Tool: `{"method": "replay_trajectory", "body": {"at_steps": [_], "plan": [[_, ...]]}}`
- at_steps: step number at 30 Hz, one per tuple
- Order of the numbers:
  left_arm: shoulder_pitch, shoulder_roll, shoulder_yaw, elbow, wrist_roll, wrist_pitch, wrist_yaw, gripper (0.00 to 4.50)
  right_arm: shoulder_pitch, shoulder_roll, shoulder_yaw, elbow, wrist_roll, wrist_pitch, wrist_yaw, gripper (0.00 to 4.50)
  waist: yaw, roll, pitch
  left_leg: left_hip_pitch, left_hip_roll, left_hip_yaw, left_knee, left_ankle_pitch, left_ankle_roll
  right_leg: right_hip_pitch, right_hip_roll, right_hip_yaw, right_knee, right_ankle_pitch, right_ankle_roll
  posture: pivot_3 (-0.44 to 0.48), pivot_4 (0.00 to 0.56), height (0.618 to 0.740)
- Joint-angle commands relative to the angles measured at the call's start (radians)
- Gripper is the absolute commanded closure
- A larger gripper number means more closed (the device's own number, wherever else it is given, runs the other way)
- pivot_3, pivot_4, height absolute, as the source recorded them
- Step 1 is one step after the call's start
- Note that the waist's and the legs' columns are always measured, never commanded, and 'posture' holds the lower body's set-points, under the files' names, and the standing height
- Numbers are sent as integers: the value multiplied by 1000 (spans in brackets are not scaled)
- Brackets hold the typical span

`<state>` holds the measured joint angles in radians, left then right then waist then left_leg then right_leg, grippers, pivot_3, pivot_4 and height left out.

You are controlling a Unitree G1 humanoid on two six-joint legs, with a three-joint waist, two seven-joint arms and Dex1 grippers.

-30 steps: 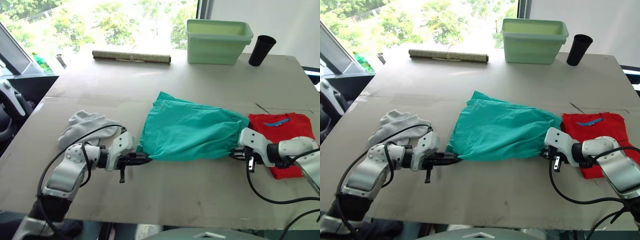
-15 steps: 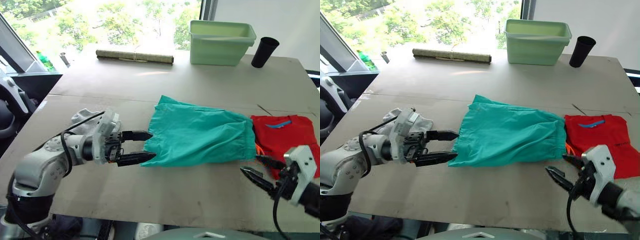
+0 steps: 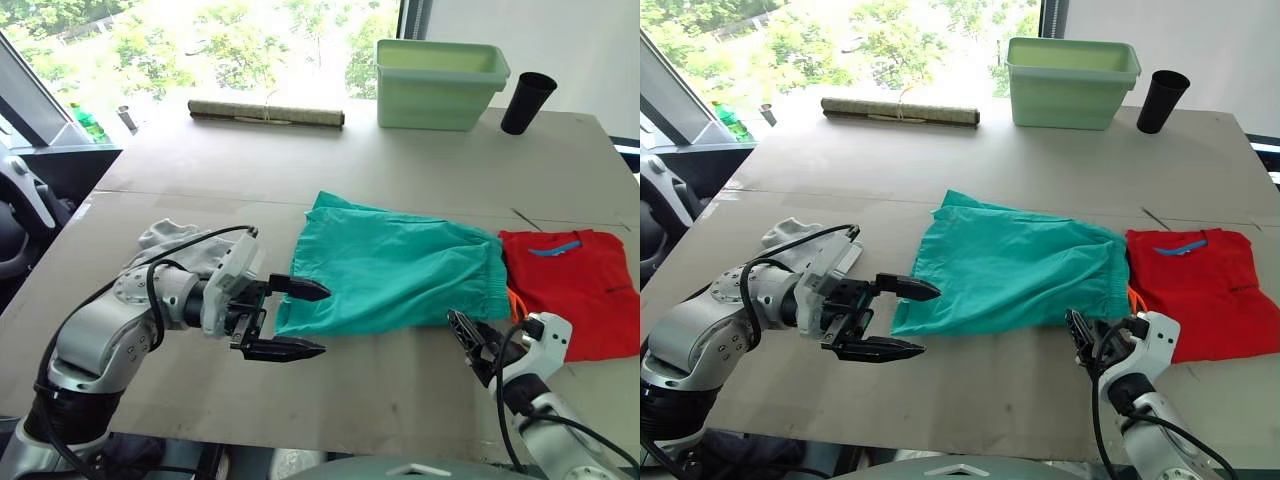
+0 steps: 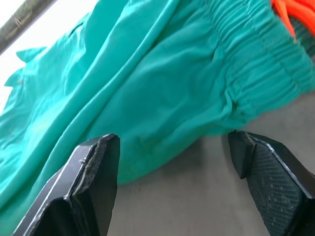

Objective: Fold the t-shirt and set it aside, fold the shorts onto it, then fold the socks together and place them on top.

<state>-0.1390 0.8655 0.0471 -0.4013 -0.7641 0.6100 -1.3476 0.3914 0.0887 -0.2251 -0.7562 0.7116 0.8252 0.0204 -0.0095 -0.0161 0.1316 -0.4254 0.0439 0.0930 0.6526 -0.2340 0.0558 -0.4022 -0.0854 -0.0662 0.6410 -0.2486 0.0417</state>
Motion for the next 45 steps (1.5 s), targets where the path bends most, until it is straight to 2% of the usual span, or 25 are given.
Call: {"method": "replay_trajectory", "body": {"at_steps": [1, 3, 8, 15, 18, 24, 30, 34, 35, 36, 40, 45], "plan": [[29, 8, 34, -7, 8, -45, -11, 46, -106, 60, -10, 192, -70, -103, -81, 747, -6, -2, 0, 1, 0, 1, 0, 0, 1, 0, 0, 0, 0, 0, 0, 0, 150, 740], [38, 9, 48, -12, 3, -43, 4, 46, -144, 51, -3, 249, -63, -142, -101, 747, -4, -2, 0, 7, -1, 1, 1, -2, -1, 6, -2, 1, 0, -2, 4, 0, 150, 740], [27, -9, 38, -55, -4, -17, 68, 46, -252, 32, 7, 358, -107, -220, -163, 747, -4, -5, -2, 9, -1, 1, 1, -3, -3, 7, -8, 5, 0, -1, 2, 0, 150, 740], [29, -23, 34, -88, -11, 4, 133, 46, -309, 10, -6, 366, -177, -313, -246, 747, 0, -4, -1, 9, -2, 1, -1, -1, -2, 7, -8, 4, 0, 1, -2, 0, 150, 740], [45, -33, 28, -88, -1, -10, 142, 0, -311, 11, -9, 374, -180, -316, -262, 78, 1, -3, -1, 9, -3, 1, -2, 0, -1, 7, -8, 4, 0, 1, -2, 0, 150, 740], [83, -49, 16, -80, 25, -47, 137, 0, -405, -24, -35, 493, -157, -308, -244, 78, -3, -4, -1, 9, -3, 1, -1, -2, -1, 7, -8, 4, -1, 1, -1, 0, 150, 740], [107, -56, 21, -52, 40, -80, 133, 0, -524, -88, -20, 705, -174, -333, -113, 78, -12, -7, -3, 11, -3, 2, -1, -2, -2, 7, -7, 5, -1, 1, -2, 0, 150, 740], [135, -60, 39, -50, 42, -91, 154, 0, -552, -167, 94, 755, -314, -410, -8, 1976, -20, -7, -3, 11, -1, 2, -1, -1, -1, 7, -6, 8, 0, 1, -2, 0, 150, 740], [139, -62, 48, -46, 44, -94, 166, 0, -547, -191, 128, 746, -366, -440, 2, 2184, -26, -7, -3, 11, -1, 2, -1, -1, -1, 7, -5, 8, 0, 1, -2, 0, 150, 740], [141, -65, 58, -38, 44, -96, 177, 0, -539, -210, 153, 734, -409, -464, 6, 2800, -29, -6, -2, 11, -1, 2, -1, -1, -1, 6, -5, 8, 0, 1, -2, 0, 150, 740], [150, -92, 80, -24, 58, -115, 230, 0, -499, -288, 220, 617, -601, -591, -27, 4478, -29, 0, 2, 11, 0, 2, -3, -1, 0, 5, -5, 8, 0, 1, -2, 0, 150, 740], [161, -117, 83, -39, 54, -116, 268, 0, -466, -343, 226, 498, -718, -645, -33, 4478, -23, 3, 4, 9, -1, 3, -6, 1, -3, 4, -4, 9, -1, 1, -1, 0, 150, 740]]}}
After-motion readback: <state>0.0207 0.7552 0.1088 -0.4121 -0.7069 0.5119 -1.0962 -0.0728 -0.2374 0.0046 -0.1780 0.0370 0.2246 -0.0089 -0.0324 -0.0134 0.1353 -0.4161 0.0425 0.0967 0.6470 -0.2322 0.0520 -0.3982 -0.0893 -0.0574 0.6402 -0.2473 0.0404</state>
